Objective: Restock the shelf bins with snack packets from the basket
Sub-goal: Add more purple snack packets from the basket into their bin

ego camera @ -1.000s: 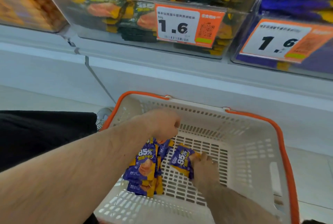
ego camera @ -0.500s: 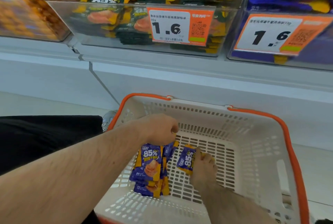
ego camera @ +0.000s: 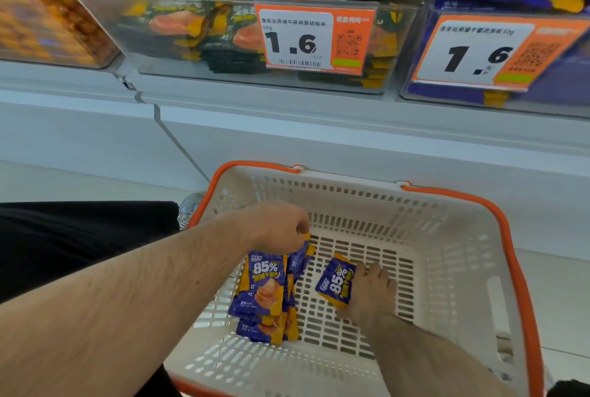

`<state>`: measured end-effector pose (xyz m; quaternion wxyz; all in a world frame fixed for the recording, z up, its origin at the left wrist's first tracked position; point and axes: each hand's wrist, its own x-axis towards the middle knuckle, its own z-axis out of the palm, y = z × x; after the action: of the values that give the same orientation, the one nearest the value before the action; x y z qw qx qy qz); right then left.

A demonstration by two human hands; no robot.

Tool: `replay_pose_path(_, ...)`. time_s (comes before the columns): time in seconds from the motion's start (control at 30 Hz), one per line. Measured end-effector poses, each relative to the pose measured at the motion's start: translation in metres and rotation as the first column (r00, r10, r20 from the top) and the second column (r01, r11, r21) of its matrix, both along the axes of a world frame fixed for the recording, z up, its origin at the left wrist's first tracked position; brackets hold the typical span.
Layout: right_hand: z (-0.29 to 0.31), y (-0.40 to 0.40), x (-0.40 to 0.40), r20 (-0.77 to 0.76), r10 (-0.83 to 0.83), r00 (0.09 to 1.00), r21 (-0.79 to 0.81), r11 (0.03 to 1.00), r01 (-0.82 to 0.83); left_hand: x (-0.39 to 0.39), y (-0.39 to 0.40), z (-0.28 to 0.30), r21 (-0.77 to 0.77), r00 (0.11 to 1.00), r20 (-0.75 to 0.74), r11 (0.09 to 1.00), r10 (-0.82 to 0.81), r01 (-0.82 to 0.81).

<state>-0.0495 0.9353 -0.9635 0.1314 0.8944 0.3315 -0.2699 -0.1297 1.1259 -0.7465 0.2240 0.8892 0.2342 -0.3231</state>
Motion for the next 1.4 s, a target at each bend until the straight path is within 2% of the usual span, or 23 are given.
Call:
replay_pose_path(0.1, 0.006, -0.005, 0.006, -0.020, 0.086, 0.996, 0.071, 0.994, -0.084, -0.002, 0.002, 0.000, -0.026, 0.999, -0.015, 0.999, 0.029, -0.029)
replay_pose_path(0.2, 0.020, -0.004, 0.016, -0.265, 0.006, 0.964, 0.185, 0.982, 0.045, -0.006, 0.007, -0.002, -0.016, 0.996, -0.088, 1.000, -0.025, 0.024)
replay_pose_path(0.27, 0.041, 0.001, 0.024, -0.360, -0.028, 0.933, 0.219, 0.969, 0.114, -0.006, 0.010, -0.001, -0.026, 0.994, -0.107, 0.999, -0.021, 0.018)
replay_pose_path(0.33, 0.075, 0.009, 0.030, -0.417, -0.040, 0.908, 0.259, 0.952, 0.161, -0.003, 0.012, 0.008, -0.030, 0.997, -0.075, 0.999, 0.014, -0.016)
replay_pose_path(0.43, 0.133, 0.017, 0.040, -0.561, -0.055, 0.826, 0.339, 0.895, 0.290, 0.004, 0.018, 0.032, 0.000, 0.996, 0.079, 0.999, 0.043, -0.043)
replay_pose_path(0.5, 0.174, 0.017, 0.047, -0.592, -0.056, 0.804, 0.417, 0.832, 0.365, 0.005, 0.021, 0.047, -0.086, 0.979, 0.155, 0.989, 0.135, -0.123)
replay_pose_path(0.57, 0.216, 0.013, 0.053, -0.641, -0.020, 0.767, 0.501, 0.746, 0.439, 0.008, 0.021, 0.061, -0.239, 0.955, 0.175, 0.951, 0.241, -0.196)
replay_pose_path(0.63, 0.255, 0.011, 0.057, -0.704, 0.030, 0.710, 0.562, 0.634, 0.531, 0.013, 0.017, 0.077, -0.463, 0.910, 0.189, 0.851, 0.370, -0.250)
replay_pose_path(0.7, 0.285, 0.008, 0.060, -0.708, 0.039, 0.705, 0.608, 0.541, 0.581, 0.018, 0.011, 0.098, -0.635, 0.845, 0.231, 0.733, 0.481, -0.244)
replay_pose_path(0.8, 0.319, 0.003, 0.061, -0.718, 0.047, 0.694, 0.655, 0.381, 0.652, 0.023, 0.003, 0.130, -0.710, 0.729, 0.374, 0.683, 0.573, -0.172)
replay_pose_path(0.87, 0.341, -0.001, 0.058, -0.679, 0.035, 0.733, 0.715, 0.256, 0.650, 0.026, -0.003, 0.148, -0.713, 0.632, 0.462, 0.684, 0.622, -0.152)
replay_pose_path(0.9, 0.349, -0.004, 0.057, -0.599, 0.020, 0.800, 0.785, 0.212, 0.582, 0.027, -0.006, 0.155, -0.720, 0.587, 0.490, 0.679, 0.645, -0.145)
replay_pose_path(0.93, 0.355, -0.008, 0.058, -0.450, -0.012, 0.893, 0.875, 0.196, 0.443, 0.029, -0.011, 0.162, -0.731, 0.542, 0.511, 0.669, 0.667, -0.135)
replay_pose_path(0.97, 0.362, -0.012, 0.060, -0.253, -0.051, 0.966, 0.942, 0.213, 0.258, 0.030, -0.015, 0.167, -0.739, 0.502, 0.530, 0.662, 0.683, -0.120)
replay_pose_path(1.03, 0.376, -0.020, 0.060, 0.107, -0.055, 0.993, 0.961, 0.260, -0.089, 0.035, -0.026, 0.178, -0.749, 0.434, 0.563, 0.656, 0.704, -0.093)
replay_pose_path(1.1, 0.385, -0.025, 0.059, 0.254, -0.035, 0.967, 0.927, 0.295, -0.233, 0.041, -0.035, 0.188, -0.752, 0.390, 0.587, 0.656, 0.710, -0.062)
replay_pose_path(1.17, 0.392, -0.025, 0.059, 0.301, -0.068, 0.951, 0.902, 0.343, -0.260, 0.049, -0.042, 0.198, -0.766, 0.361, 0.583, 0.640, 0.728, -0.055)
replay_pose_path(1.23, 0.399, -0.026, 0.064, 0.290, -0.100, 0.952, 0.907, 0.347, -0.240, 0.059, -0.045, 0.205, -0.757, 0.338, 0.596, 0.650, 0.728, -0.065)
replay_pose_path(1.3, 0.407, -0.028, 0.073, 0.230, -0.136, 0.964, 0.939, 0.293, -0.182, 0.071, -0.043, 0.210, -0.671, 0.243, 0.707, 0.739, 0.664, -0.065)
replay_pose_path(1.37, 0.419, -0.028, 0.083, 0.192, -0.189, 0.963, 0.958, 0.251, -0.142, 0.086, -0.031, 0.212, -0.476, 0.111, 0.863, 0.867, 0.493, -0.146)
replay_pose_path(1.4, 0.427, -0.026, 0.089, 0.180, -0.214, 0.960, 0.963, 0.239, -0.127, 0.094, -0.024, 0.213, -0.355, 0.095, 0.921, 0.914, 0.378, -0.199)
